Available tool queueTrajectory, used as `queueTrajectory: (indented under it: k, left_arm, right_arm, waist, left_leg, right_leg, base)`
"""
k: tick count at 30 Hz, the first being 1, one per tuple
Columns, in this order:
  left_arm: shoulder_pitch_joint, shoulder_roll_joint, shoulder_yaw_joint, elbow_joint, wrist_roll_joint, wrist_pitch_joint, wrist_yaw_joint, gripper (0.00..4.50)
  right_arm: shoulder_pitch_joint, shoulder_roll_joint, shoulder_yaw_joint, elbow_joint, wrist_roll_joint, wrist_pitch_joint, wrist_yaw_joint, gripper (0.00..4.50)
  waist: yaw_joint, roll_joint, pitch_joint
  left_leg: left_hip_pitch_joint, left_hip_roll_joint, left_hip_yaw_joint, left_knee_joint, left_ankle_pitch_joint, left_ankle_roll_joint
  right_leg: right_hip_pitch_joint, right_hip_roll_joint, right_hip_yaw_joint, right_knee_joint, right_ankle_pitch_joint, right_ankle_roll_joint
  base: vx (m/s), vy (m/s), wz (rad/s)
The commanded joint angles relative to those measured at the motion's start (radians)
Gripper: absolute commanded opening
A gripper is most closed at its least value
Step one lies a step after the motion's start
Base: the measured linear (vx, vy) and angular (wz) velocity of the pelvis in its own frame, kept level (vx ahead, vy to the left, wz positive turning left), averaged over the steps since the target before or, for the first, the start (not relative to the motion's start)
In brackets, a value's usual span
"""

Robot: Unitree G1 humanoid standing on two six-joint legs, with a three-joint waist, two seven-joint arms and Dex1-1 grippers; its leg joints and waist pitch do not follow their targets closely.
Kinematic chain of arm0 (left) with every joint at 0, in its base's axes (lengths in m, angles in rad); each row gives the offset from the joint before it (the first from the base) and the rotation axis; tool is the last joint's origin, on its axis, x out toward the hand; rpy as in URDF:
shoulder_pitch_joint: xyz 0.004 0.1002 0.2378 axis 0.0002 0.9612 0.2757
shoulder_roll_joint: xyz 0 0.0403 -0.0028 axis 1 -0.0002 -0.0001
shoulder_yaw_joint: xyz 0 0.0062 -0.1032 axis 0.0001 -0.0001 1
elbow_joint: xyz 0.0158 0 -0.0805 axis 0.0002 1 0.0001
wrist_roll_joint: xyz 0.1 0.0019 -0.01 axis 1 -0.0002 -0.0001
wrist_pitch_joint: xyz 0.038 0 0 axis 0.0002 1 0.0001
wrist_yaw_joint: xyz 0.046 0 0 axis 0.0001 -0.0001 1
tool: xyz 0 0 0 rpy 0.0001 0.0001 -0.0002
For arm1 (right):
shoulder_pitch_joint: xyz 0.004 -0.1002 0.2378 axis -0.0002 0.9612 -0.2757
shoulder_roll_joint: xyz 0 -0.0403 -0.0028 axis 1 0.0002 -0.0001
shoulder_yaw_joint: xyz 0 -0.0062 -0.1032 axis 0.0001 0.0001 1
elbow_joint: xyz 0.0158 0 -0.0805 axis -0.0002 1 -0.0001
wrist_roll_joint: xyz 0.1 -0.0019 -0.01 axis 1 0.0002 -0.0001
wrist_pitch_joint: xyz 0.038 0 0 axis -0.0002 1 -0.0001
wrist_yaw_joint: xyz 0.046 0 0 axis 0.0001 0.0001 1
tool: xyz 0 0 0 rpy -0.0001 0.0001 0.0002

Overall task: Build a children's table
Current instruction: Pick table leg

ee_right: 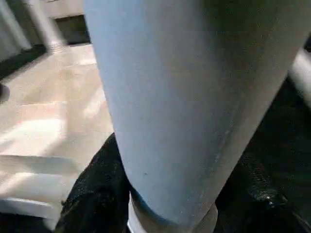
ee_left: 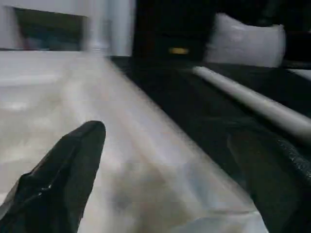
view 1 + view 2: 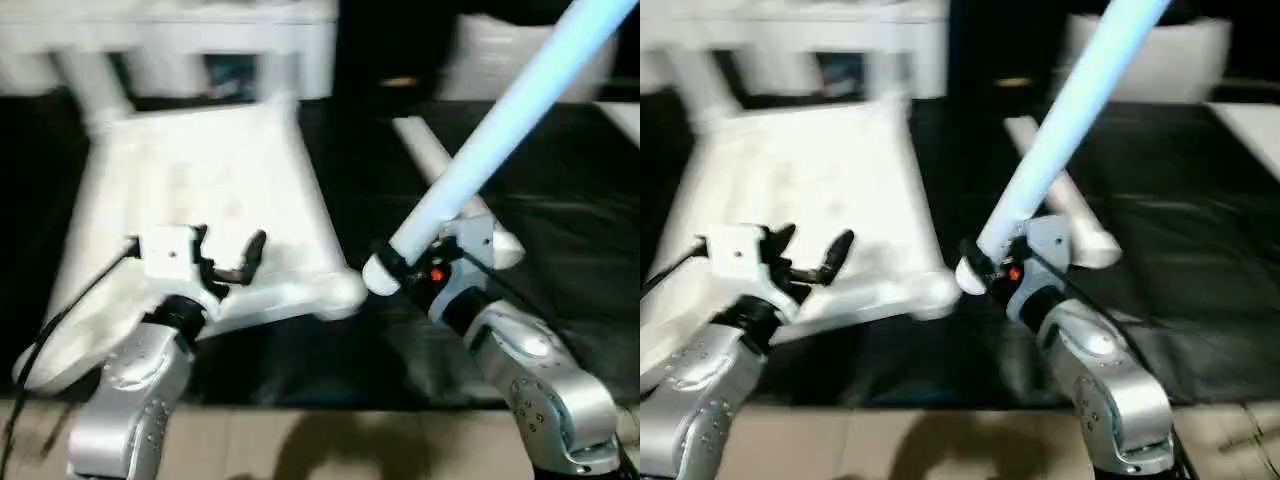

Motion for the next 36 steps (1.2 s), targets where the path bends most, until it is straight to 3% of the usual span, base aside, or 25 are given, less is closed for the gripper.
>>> queueTrajectory:
  k: [1, 2, 3, 4, 5, 6, 7, 8, 9, 10, 11, 13, 14, 17, 22, 24, 26, 29, 30, 31, 32, 33, 34, 35, 36]
  left_arm:
    - [0.008, 0.015, 0.016, -0.010, 0.010, -0.007, -0.005, 4.50]
    - [0.012, 0.016, 0.011, -0.013, 0.010, -0.004, -0.008, 4.50]
    - [0.014, 0.018, 0.008, -0.015, 0.011, -0.001, -0.009, 4.50]
    - [0.018, 0.023, 0.002, -0.017, 0.012, 0.005, -0.012, 4.50]
    - [0.018, 0.023, 0.002, -0.017, 0.012, 0.005, -0.012, 4.50]
    - [0.020, 0.028, -0.002, -0.018, 0.014, 0.007, -0.016, 4.50]
    - [0.022, 0.032, -0.004, -0.019, 0.016, 0.008, -0.019, 4.50]
    - [0.023, 0.035, -0.004, -0.019, 0.016, 0.011, -0.023, 4.50]
    - [0.022, 0.049, -0.007, -0.019, 0.024, 0.019, -0.029, 4.50]
    - [0.022, 0.061, -0.011, -0.018, 0.032, 0.026, -0.033, 4.50]
    - [0.020, 0.070, -0.014, -0.016, 0.034, 0.028, -0.039, 4.50]
    - [0.009, 0.105, -0.027, -0.003, 0.039, 0.025, -0.076, 4.50]
    - [0.002, 0.124, -0.036, 0.003, 0.043, 0.023, -0.096, 4.50]
    - [-0.025, 0.194, -0.070, 0.016, 0.034, 0.029, -0.198, 4.50]
    - [-0.046, 0.303, -0.110, 0.019, -0.013, 0.088, -0.352, 4.50]
    - [-0.063, 0.360, -0.141, 0.041, 0.011, 0.084, -0.407, 4.50]
    - [-0.084, 0.387, -0.150, 0.077, 0.032, 0.086, -0.425, 4.50]
    - [-0.099, 0.332, -0.100, 0.108, 0.033, 0.049, -0.367, 4.50]
    - [-0.097, 0.307, -0.082, 0.105, 0.025, 0.044, -0.337, 4.50]
    - [-0.094, 0.293, -0.072, 0.101, 0.019, 0.044, -0.319, 4.50]
    - [-0.094, 0.293, -0.072, 0.101, 0.019, 0.044, -0.319, 4.50]
    - [-0.070, 0.209, -0.021, 0.075, -0.019, 0.070, -0.220, 4.50]
    - [-0.061, 0.163, 0.005, 0.066, -0.034, 0.080, -0.165, 4.50]
    - [-0.058, 0.144, 0.014, 0.063, -0.035, 0.083, -0.140, 4.50]
    - [-0.050, 0.091, 0.031, 0.057, -0.022, 0.084, -0.067, 4.50]
  right_arm:
    - [-0.007, 0.011, 0.024, -0.022, -0.003, -0.025, 0.011, 1.94]
    - [-0.004, 0.009, 0.023, -0.022, -0.006, -0.028, 0.012, 1.94]
    - [-0.003, 0.008, 0.021, -0.021, -0.008, -0.030, 0.014, 1.94]
    - [-0.003, 0.006, 0.016, -0.022, -0.010, -0.038, 0.016, 1.94]
    - [-0.003, 0.006, 0.016, -0.022, -0.010, -0.038, 0.016, 1.94]
    - [-0.003, 0.006, 0.006, -0.022, -0.008, -0.048, 0.018, 1.94]
    - [-0.007, 0.005, -0.006, -0.023, -0.012, -0.064, 0.013, 1.94]
    - [-0.018, 0.002, -0.026, -0.024, -0.021, -0.084, -0.001, 1.93]
    - [-0.035, -0.018, -0.036, -0.029, -0.040, -0.106, -0.007, 1.93]
    - [-0.050, -0.036, -0.042, -0.034, -0.059, -0.123, -0.010, 1.93]
    - [-0.057, -0.042, -0.045, -0.038, -0.060, -0.128, -0.004, 1.93]
    - [-0.072, -0.043, -0.054, -0.048, -0.035, -0.121, 0.022, 1.93]
    - [-0.076, -0.043, -0.055, -0.049, -0.026, -0.117, 0.030, 1.93]
    - [-0.075, -0.046, -0.036, -0.020, -0.029, -0.137, 0.051, 1.93]
    - [-0.063, -0.009, -0.043, 0.038, 0.003, -0.187, 0.072, 1.93]
    - [-0.058, -0.003, -0.045, 0.067, 0.011, -0.168, 0.083, 1.93]
    - [-0.055, -0.022, -0.026, 0.102, -0.012, -0.186, 0.109, 1.93]
    - [-0.047, -0.039, -0.026, 0.094, 0.008, -0.141, 0.124, 1.93]
    - [-0.043, -0.048, -0.025, 0.087, 0.006, -0.140, 0.127, 1.93]
    - [-0.041, -0.054, -0.025, 0.084, 0.002, -0.145, 0.129, 1.93]
    - [-0.041, -0.054, -0.025, 0.084, 0.002, -0.145, 0.129, 1.93]
    - [-0.046, -0.033, -0.053, 0.068, -0.009, -0.134, 0.066, 1.93]
    - [-0.046, -0.031, -0.060, 0.054, -0.013, -0.108, 0.040, 1.93]
    - [-0.046, -0.024, -0.064, 0.051, -0.014, -0.099, 0.027, 1.93]
    - [-0.042, -0.001, -0.074, 0.043, -0.005, -0.073, -0.005, 1.93]
  waist:
    - [0.036, -0.017, -0.061]
    - [0.026, 0.021, -0.067]
    - [0.018, 0.041, -0.068]
    - [-0.021, 0.061, -0.089]
    - [-0.046, 0.050, -0.099]
    - [-0.044, 0.047, -0.091]
    - [-0.025, 0.026, -0.070]
    - [0.001, 0.012, -0.062]
    - [-0.003, -0.004, -0.056]
    - [0.006, -0.002, -0.062]
    - [0.002, -0.003, -0.058]
    - [-0.013, 0.016, -0.037]
    - [-0.016, 0.016, -0.028]
    - [-0.020, 0.017, -0.018]
    - [-0.022, 0.023, -0.019]
    - [-0.028, 0.029, -0.017]
    - [-0.030, 0.037, -0.010]
    - [-0.027, 0.046, -0.004]
    - [-0.029, 0.039, 0.000]
    - [-0.031, 0.041, 0.004]
    - [-0.025, 0.048, 0.006]
    - [-0.013, 0.055, 0.003]
    - [0.044, 0.055, -0.004]
    - [0.042, -0.011, -0.019]
    - [0.023, -0.054, -0.007]
  left_leg:
    - [-0.112, 0.004, -0.036, -0.059, 0.160, 0.059]
    - [-0.058, 0.017, -0.045, -0.125, 0.298, 0.064]
    - [-0.020, 0.054, -0.068, -0.141, 0.332, 0.107]
    - [0.092, 0.182, -0.190, -0.113, 0.656, 0.345]
    - [0.156, 0.236, -0.260, -0.083, 1.159, 0.444]
    - [0.150, 0.219, -0.258, -0.075, 1.307, 0.411]
    - [0.055, 0.107, -0.185, -0.103, 1.189, 0.283]
    - [-0.001, 0.012, -0.094, -0.099, 0.698, 0.161]
    - [-0.019, 0.005, -0.081, -0.116, 0.474, 0.116]
    - [-0.011, 0.027, -0.071, -0.145, 0.163, 0.037]
    - [-0.011, 0.030, -0.070, -0.158, 0.085, 0.010]
    - [0.008, 0.049, -0.061, -0.196, -0.213, -0.075]
    - [0.016, 0.053, -0.061, -0.203, -0.344, -0.123]
    - [0.027, 0.054, -0.069, -0.214, -0.525, -0.200]
    - [0.026, 0.051, -0.069, -0.225, -0.599, -0.213]
    - [0.019, 0.053, -0.075, -0.239, -0.641, -0.221]
    - [0.031, 0.053, -0.067, -0.247, -0.696, -0.227]
    - [0.032, 0.053, -0.057, -0.257, -0.711, -0.216]
    - [0.036, 0.052, -0.051, -0.254, -0.708, -0.215]
    - [0.041, 0.050, -0.045, -0.255, -0.717, -0.215]
    - [0.021, 0.054, -0.031, -0.287, -0.732, -0.213]
    - [-0.011, 0.061, -0.020, -0.324, -0.736, -0.209]
    - [-0.080, 0.069, 0.038, -0.396, -0.711, -0.220]
    - [0.010, 0.050, 0.070, -0.284, -0.420, -0.186]
    - [0.111, -0.005, 0.015, -0.048, -0.155, -0.137]
  right_leg:
    - [0.118, -0.111, 0.065, -0.072, 0.639, -0.029]
    - [0.076, -0.051, -0.014, -0.045, 0.695, 0.004]
    - [0.045, -0.049, -0.038, -0.033, 0.651, 0.033]
    - [-0.065, -0.052, -0.035, 0.068, 0.452, 0.087]
    - [-0.140, -0.128, 0.029, 0.051, 0.252, 0.089]
    - [-0.150, -0.142, 0.046, 0.037, 0.263, 0.089]
    - [-0.098, -0.117, 0.039, -0.024, 0.360, 0.091]
    - [-0.065, -0.112, 0.020, -0.084, 0.372, 0.020]
    - [-0.045, -0.125, 0.020, -0.094, 0.339, 0.005]
    - [-0.028, -0.127, 0.019, -0.096, 0.237, -0.035]
    - [-0.023, -0.119, 0.014, -0.096, 0.199, -0.056]
    - [-0.053, -0.095, 0.006, -0.114, -0.094, -0.128]
    - [-0.069, -0.093, 0.007, -0.123, -0.244, -0.118]
    - [-0.087, -0.096, 0.000, -0.143, -0.417, -0.058]
    - [-0.095, -0.097, -0.011, -0.144, -0.424, -0.045]
    - [-0.082, -0.094, -0.025, -0.140, -0.386, -0.045]
    - [-0.094, -0.088, -0.028, -0.147, -0.390, -0.046]
    - [-0.087, -0.089, -0.034, -0.147, -0.434, -0.047]
    - [-0.094, -0.088, -0.036, -0.158, -0.465, -0.045]
    - [-0.093, -0.079, -0.055, -0.166, -0.503, -0.036]
    - [-0.074, -0.063, -0.071, -0.139, -0.476, -0.038]
    - [-0.037, -0.055, -0.067, -0.073, -0.412, -0.042]
    - [0.016, -0.036, -0.067, 0.079, -0.245, -0.058]
    - [-0.071, -0.076, 0.013, -0.034, -0.502, 0.011]
    - [-0.210, -0.160, 0.041, -0.230, -0.811, 0.027]
  base:
    - [0.115, -0.046, -0.16]
    - [0.000, 0.000, 0.00]
    - [0.000, 0.000, 0.00]
    - [0.000, 0.000, 0.00]
    - [0.069, 0.009, -0.18]
    - [-0.073, 0.105, -0.13]
    - [-0.073, 0.105, -0.13]
    - [-0.140, 0.131, -0.07]
    - [-0.117, 0.053, -0.03]
    - [-0.117, 0.053, -0.03]
    - [-0.119, 0.006, -0.02]
    - [-0.134, 0.001, 0.01]
    - [-0.129, 0.001, -0.01]
    - [-0.121, 0.015, -0.10]
    - [-0.082, 0.035, -0.11]
    - [-0.065, 0.041, -0.16]
    - [-0.066, 0.031, -0.11]
    - [-0.081, 0.018, -0.06]
    - [-0.077, -0.003, -0.01]
    - [-0.071, -0.016, 0.00]
    - [-0.071, -0.016, 0.00]
    - [-0.123, -0.027, 0.03]
    - [-0.099, -0.013, 0.03]
    - [-0.084, -0.081, 0.12]
    - [0.140, -0.118, 0.16]
